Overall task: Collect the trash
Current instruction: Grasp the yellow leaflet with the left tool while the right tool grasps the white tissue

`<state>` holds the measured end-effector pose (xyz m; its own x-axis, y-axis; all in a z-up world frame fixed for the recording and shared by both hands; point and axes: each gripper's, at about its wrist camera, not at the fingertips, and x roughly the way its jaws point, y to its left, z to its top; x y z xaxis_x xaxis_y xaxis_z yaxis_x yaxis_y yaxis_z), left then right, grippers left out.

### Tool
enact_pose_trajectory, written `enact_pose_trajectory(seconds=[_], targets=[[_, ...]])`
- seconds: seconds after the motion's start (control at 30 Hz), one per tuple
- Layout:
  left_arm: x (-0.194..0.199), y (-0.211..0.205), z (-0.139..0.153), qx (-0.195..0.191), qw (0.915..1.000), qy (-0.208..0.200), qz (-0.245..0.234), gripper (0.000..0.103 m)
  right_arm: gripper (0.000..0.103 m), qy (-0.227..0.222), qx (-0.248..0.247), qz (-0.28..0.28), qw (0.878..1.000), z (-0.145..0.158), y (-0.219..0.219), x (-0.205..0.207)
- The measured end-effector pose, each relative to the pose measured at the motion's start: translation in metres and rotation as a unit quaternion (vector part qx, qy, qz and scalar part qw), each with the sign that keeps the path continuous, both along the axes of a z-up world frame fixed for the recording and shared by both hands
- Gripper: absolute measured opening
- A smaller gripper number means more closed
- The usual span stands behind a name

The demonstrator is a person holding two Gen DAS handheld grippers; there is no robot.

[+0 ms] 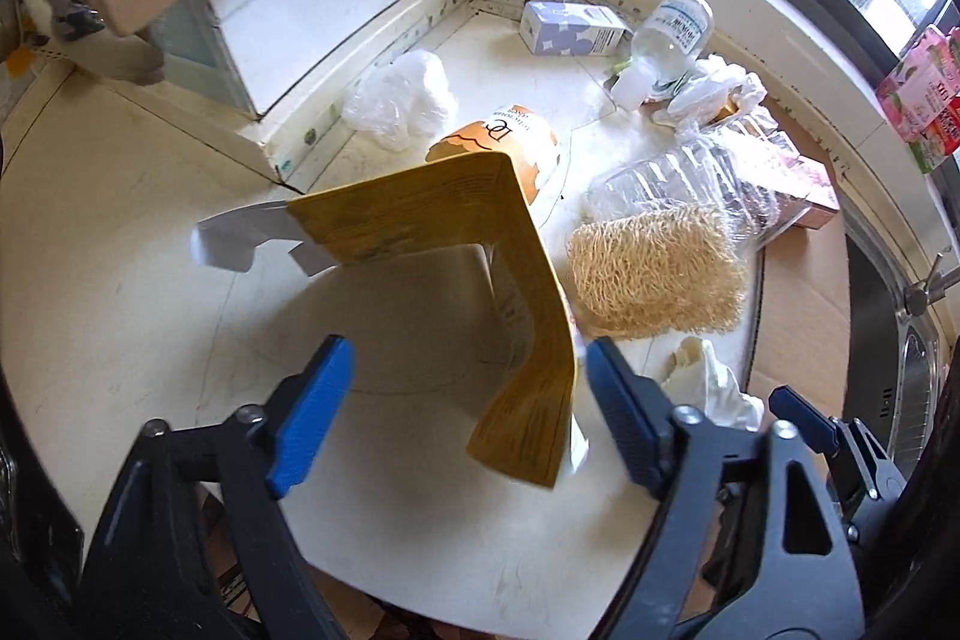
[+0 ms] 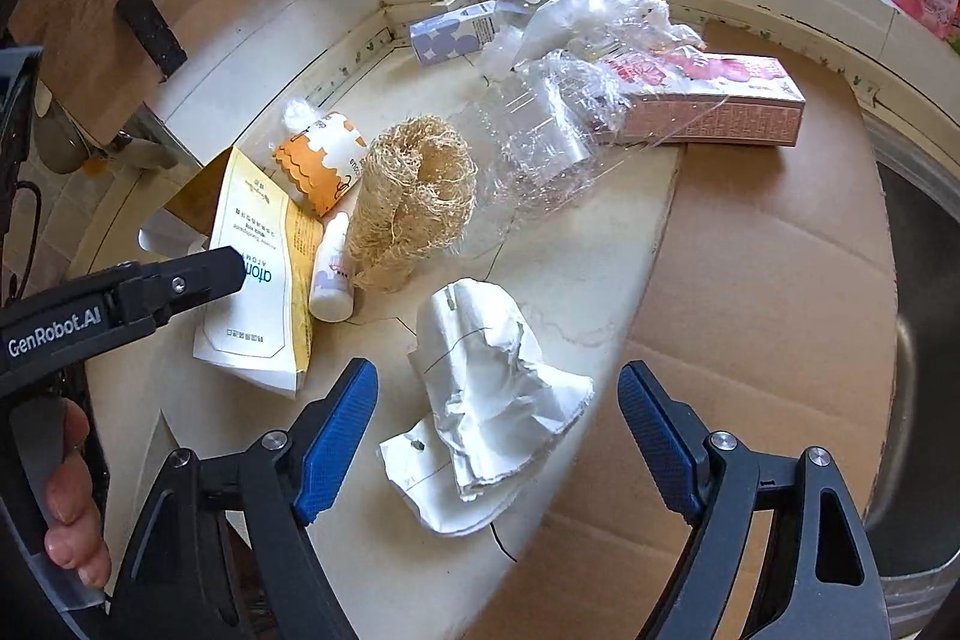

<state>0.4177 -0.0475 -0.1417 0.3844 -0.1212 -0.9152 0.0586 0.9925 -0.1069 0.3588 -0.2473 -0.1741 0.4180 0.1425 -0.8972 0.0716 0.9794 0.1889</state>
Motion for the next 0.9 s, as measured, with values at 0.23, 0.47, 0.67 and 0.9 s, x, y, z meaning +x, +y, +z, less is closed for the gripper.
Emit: enact_pose_trajectory(seconds=[0.23,0.47,0.67,0.9], targets=[[0.003,-0.005,-0.015,-0.024,0.9996,0.015,-0.003,0.017,0.068,0.012,-0.034,0.023,0.999,-0.021,0.022,0.009],[-0.016,0.007,-0.005,-0.016,0.9999,-0.001,-0.002,0.01,0.053,-0.008,-0.047,0.028,0.998,-0.009,0.027,-0.004],[-0.05,0.026,0.02,-0.014,0.9998,-0.013,-0.007,0.01,0.049,-0.026,-0.041,0.035,0.998,0.016,0.036,-0.027],[-0.121,0.039,0.07,-0.008,0.9982,-0.055,-0.021,0.01,0.049,-0.054,-0.006,0.031,0.998,0.064,0.037,-0.08]])
